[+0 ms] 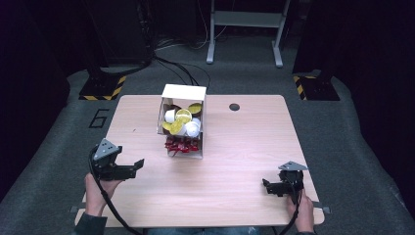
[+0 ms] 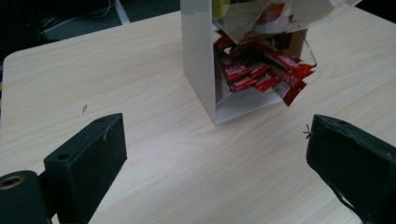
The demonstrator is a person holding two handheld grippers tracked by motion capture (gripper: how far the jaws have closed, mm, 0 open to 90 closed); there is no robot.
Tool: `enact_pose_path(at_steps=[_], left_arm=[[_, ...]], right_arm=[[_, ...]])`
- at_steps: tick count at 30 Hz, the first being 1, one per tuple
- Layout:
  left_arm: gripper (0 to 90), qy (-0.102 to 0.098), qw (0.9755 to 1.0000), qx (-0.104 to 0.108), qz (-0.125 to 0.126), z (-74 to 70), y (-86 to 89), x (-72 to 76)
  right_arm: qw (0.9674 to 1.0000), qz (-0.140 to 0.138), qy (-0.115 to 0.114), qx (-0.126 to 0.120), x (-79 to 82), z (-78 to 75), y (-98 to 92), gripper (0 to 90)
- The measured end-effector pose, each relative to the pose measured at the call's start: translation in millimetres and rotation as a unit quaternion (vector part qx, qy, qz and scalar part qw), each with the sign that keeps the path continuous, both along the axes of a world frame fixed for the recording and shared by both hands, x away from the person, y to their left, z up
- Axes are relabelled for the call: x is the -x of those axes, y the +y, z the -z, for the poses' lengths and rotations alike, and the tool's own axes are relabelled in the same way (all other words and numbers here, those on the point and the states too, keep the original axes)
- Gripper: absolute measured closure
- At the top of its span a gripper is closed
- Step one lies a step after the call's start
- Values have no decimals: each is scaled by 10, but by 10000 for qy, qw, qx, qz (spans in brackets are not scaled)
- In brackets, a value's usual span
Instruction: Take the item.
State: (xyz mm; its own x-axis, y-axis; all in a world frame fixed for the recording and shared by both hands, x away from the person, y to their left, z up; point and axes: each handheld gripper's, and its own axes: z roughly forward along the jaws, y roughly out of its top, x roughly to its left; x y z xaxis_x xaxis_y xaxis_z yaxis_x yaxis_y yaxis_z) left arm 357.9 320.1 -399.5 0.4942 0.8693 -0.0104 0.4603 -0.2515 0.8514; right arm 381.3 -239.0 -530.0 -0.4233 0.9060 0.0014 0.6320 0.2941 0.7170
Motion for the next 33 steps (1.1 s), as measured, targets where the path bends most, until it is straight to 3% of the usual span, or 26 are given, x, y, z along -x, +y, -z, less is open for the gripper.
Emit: enact_pose_path(at_steps=[16,25,28,33], left_arm=[[73,-328,9989,-79,329,-416,-334,-134],[95,-500,9971,-193,541,-644,-578,-260],[142,-564,9958,-296,662,-719,-708,-319],[192,-500,9952,-352,770,-751,-841,-407]], right_arm=[[10000,-14,-15,12,-2,1,-3,0],[10000,-13,-20,18,-3,1,-3,0],[10000,-15,-19,15,-3,1,-4,0],[10000,-20,-18,15,-3,1,-4,0]])
